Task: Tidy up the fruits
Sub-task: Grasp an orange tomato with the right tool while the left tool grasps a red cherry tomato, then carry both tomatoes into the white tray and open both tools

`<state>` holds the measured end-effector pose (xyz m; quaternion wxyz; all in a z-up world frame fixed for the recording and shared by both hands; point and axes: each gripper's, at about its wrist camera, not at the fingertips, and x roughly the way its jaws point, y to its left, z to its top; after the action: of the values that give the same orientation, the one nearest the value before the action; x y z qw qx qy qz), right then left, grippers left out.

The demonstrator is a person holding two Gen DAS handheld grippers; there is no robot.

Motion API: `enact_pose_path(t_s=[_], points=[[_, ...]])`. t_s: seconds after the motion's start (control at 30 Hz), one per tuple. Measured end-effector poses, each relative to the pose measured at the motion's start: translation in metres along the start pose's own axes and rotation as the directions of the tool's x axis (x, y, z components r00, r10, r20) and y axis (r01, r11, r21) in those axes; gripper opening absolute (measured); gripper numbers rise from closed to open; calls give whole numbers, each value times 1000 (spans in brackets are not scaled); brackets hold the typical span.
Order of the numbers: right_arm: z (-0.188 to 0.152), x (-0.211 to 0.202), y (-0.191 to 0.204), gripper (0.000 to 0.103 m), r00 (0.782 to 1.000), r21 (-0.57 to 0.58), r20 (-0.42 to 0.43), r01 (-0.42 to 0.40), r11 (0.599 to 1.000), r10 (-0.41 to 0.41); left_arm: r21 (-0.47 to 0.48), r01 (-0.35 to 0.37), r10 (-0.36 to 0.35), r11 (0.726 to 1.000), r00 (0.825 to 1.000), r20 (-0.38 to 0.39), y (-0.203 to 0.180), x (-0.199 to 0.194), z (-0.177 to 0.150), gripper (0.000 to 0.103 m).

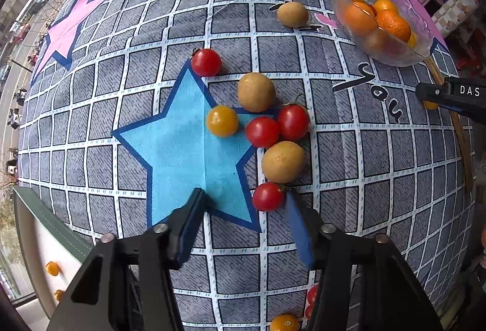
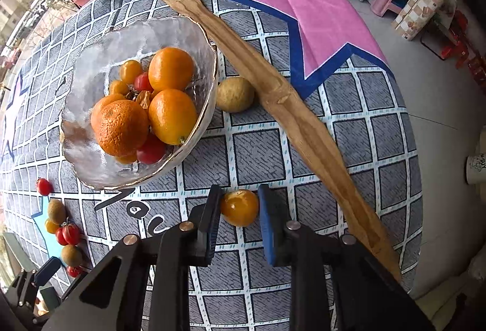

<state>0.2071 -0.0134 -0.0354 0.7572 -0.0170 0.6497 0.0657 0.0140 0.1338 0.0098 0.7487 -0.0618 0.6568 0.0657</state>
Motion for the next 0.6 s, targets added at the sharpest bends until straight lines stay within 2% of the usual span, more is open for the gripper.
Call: enact_pose_path(t_s=[0.03, 0.07, 0.3, 0.6], points=[[4, -2, 1, 26, 1000, -2, -1, -11, 1000, 11, 15, 2, -2, 1000, 1000, 2, -4, -1, 1, 27], [-1, -6, 1, 26, 1000, -6, 0, -21, 1000, 21, 25, 6, -6, 1000, 1000, -2, -7, -2, 2, 19], [-33, -26, -1, 26, 993, -11, -29, -114, 993, 114, 37, 49, -49, 998, 999, -15, -11, -12, -7, 19], [-93, -50, 46, 26, 980, -54, -100, -179, 982, 173, 66, 111, -112, 992, 994, -2, 19, -57, -52, 19]])
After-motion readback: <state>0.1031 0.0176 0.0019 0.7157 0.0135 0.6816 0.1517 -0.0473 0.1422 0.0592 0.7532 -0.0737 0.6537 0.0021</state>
